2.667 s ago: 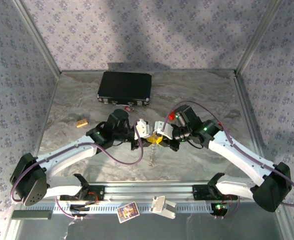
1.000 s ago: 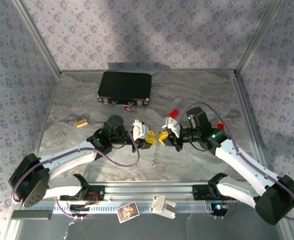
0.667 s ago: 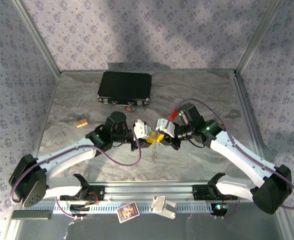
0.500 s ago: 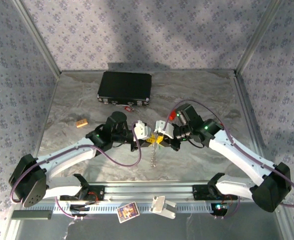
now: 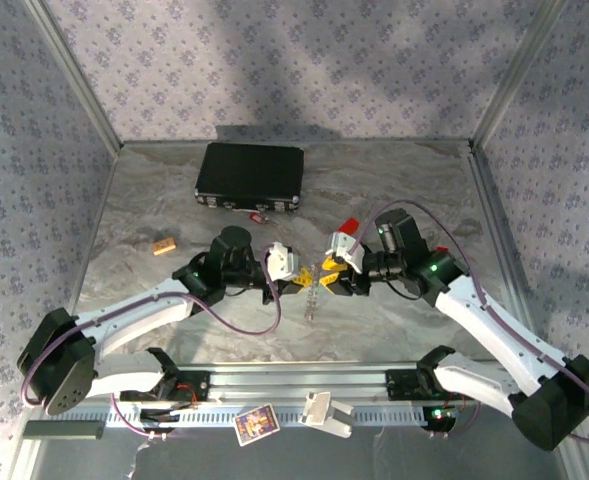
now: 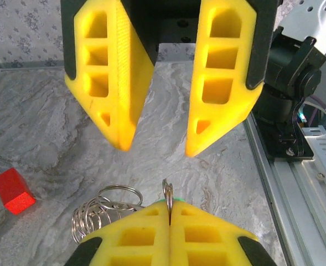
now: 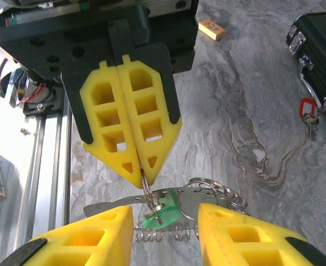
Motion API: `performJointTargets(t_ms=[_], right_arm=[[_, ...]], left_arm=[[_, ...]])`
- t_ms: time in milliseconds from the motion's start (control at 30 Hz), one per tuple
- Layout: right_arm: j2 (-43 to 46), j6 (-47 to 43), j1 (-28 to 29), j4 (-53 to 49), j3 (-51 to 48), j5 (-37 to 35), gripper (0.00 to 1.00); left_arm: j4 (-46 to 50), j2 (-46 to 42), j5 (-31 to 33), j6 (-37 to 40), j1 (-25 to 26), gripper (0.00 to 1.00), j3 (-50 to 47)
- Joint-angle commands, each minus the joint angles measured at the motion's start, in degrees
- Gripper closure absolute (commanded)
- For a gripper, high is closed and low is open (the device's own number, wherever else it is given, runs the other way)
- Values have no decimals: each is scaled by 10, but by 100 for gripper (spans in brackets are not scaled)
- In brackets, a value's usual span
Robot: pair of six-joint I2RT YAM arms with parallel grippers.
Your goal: Put the keys on the keyring
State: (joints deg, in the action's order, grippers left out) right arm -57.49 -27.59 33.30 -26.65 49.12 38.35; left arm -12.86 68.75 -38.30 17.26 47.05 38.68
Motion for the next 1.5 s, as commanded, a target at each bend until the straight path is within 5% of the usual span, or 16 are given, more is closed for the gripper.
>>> performJointTargets(t_ms=[0, 400, 900, 1333, 1467], right_arm=[[6, 44, -4, 46, -27, 30, 63], [-3, 46, -6, 63, -48, 24, 70], [-11, 38, -7, 48, -43, 30, 100], [-28, 55, -6, 73, -55, 43, 99], [-1, 64, -12, 81, -67, 24, 66]], left_arm=[[-100, -17, -10, -44, 3, 100, -22], [-150, -25, -1, -80, 3, 100, -52], [-163, -26, 11, -87, 3, 100, -55], [-172, -27, 22, -88, 3, 100, -58], [-168, -27, 26, -87, 3, 100, -56]])
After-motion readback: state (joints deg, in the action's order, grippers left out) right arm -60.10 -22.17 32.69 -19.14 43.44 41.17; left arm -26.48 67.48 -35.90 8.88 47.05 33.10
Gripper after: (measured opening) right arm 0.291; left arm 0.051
